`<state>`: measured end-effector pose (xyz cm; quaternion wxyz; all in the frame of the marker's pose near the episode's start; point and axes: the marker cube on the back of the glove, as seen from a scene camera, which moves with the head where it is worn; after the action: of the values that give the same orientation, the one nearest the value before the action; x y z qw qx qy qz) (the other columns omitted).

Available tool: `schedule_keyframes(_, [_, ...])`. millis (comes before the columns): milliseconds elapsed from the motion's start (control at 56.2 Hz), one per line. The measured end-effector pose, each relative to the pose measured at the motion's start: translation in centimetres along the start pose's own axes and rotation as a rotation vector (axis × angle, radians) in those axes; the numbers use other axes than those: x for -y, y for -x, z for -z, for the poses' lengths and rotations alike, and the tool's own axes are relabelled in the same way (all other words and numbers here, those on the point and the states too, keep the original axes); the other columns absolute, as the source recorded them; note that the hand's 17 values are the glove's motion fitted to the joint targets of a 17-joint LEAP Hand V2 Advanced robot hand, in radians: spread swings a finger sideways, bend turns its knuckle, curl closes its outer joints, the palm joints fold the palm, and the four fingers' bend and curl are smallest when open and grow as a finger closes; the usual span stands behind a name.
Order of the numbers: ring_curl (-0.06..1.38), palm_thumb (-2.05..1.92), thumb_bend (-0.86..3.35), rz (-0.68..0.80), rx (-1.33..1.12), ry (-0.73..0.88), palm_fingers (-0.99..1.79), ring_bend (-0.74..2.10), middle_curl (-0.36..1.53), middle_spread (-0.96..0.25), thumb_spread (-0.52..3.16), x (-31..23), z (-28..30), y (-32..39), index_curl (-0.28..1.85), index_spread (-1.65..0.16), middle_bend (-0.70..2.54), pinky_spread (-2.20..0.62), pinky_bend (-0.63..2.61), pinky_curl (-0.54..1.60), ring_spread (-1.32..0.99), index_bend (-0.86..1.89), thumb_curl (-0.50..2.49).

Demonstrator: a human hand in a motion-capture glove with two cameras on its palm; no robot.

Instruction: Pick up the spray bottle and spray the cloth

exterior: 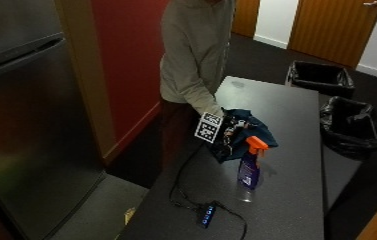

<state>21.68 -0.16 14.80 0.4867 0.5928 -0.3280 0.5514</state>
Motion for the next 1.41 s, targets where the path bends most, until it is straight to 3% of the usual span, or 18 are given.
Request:
schedule_keyframes(445, [0.33, 0.69, -0.03, -0.059, 0.005, -0.042, 0.25, 0.54, 0.38, -0.06, 0.94, 3.3, -5.0, -0.9, 0.18, -0.25, 0.29, 0.08, 0.46, 0.35, -0.01, 0.12, 0.41])
schedule_keyframes(658, [0.31, 0.70, -0.03, -0.082, -0.036, -0.083, 0.53, 0.49, 0.38, -0.03, 0.94, 4.9, -5.9, -1.3, 0.27, -0.22, 0.28, 0.08, 0.32, 0.31, 0.00, 0.20, 0.40])
schedule_keyframes(801, [0.33, 0.74, -0.02, -0.090, -0.053, -0.081, 0.86, 0.53, 0.39, -0.07, 0.93, 6.1, -6.6, -1.3, 0.31, -0.21, 0.29, 0.05, 0.25, 0.30, -0.05, 0.18, 0.41])
schedule_keyframes(961, [0.37, 0.83, 0.00, -0.087, -0.082, -0.039, 1.27, 0.59, 0.41, -0.10, 0.90, 7.4, -8.0, -1.2, 0.36, -0.20, 0.34, -0.03, 0.23, 0.33, -0.13, 0.18, 0.44])
schedule_keyframes(1228, [0.40, 0.96, -0.02, -0.010, -0.100, 0.083, 1.39, 0.52, 0.49, -0.11, 0.48, 9.4, -10.7, -0.9, 0.46, -0.16, 0.54, -0.13, 0.24, 0.36, -0.16, 0.35, 0.60])
schedule_keyframes(1406, [0.42, 0.97, -0.03, 0.087, -0.170, 0.268, 1.38, 0.55, 0.51, -0.10, 0.32, 11.0, -12.2, 0.4, 0.51, -0.13, 0.57, -0.17, 0.27, 0.37, -0.16, 0.40, 0.66])
